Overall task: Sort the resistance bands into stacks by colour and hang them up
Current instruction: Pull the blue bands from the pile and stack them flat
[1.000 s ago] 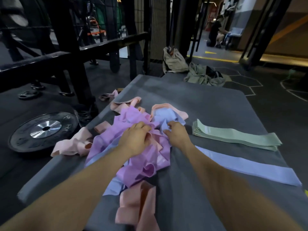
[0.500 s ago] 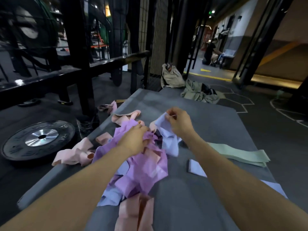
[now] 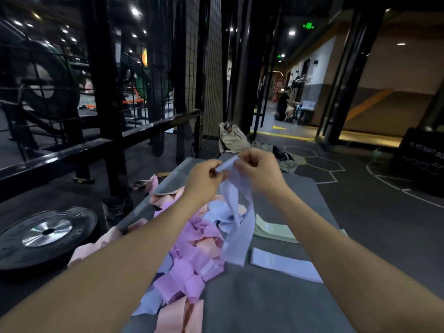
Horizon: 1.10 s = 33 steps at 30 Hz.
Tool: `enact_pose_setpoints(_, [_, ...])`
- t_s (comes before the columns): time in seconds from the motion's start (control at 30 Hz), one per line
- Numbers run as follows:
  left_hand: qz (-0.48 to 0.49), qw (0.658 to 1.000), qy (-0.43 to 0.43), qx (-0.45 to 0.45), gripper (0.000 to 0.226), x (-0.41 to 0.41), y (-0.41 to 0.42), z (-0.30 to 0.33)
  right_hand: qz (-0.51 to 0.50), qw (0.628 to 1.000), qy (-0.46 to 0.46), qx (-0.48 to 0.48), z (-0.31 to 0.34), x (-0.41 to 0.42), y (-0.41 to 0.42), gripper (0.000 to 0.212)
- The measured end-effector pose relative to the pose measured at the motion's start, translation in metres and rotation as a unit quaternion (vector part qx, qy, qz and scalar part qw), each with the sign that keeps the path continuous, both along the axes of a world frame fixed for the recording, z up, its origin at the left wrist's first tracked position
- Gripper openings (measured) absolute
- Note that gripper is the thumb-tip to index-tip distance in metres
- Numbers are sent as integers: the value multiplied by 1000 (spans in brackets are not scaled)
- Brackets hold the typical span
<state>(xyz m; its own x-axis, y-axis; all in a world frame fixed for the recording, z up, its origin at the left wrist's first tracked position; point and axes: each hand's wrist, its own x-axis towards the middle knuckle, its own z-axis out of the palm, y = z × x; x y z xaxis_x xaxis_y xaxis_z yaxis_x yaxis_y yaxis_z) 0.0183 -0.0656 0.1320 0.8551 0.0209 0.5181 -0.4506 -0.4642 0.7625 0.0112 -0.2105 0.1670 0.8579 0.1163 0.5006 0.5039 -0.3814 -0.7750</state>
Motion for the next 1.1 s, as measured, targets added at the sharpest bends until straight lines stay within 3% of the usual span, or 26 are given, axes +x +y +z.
enact_pose_setpoints(0.1, [-23, 999, 21, -25, 7, -11, -14, 6, -1, 999, -1, 34, 2, -17, -13, 8])
enact_pose_setpoints(0.17, [-66, 992, 63, -89, 3, -21, -24, 6, 12, 998, 12, 53, -1, -29, -23, 11])
enact_pose_setpoints(0.3, [-160, 945, 150, -245, 16, -42, -39, -6, 64, 988, 81, 113, -12, -52, -44, 23])
enact_pose_setpoints(0.43, [-222, 908, 200, -295, 17, -60, -54, -17, -22, 997, 59, -40, -28, -64, -61, 17])
enact_pose_setpoints(0.57, [-259, 867, 252, -345, 23, -74, -60, -24, 17, 992, 112, -57, -41, -77, -68, 19])
enact_pose_setpoints(0.73, [-162, 875, 304, -341, 13, -80, -69, -38, -49, 986, 128, -94, -52, -82, -69, 29])
enact_pose_setpoints(0.83, [-173, 885, 291, -321, 14, -87, -74, -38, -69, 983, 142, -92, -54, -82, -71, 33])
enact_pose_setpoints(0.93, [-178, 938, 250, -162, 20, -89, -73, -44, -56, 983, 148, -90, -52, -84, -70, 28])
enact_pose_setpoints(1.0, [-150, 956, 226, -109, 20, -85, -68, -47, -38, 984, 161, -65, -52, -85, -72, 29])
enact_pose_setpoints(1.1, [-125, 942, 261, -171, 19, -80, -58, -46, -7, 981, 190, 31, -56, -84, -83, 28])
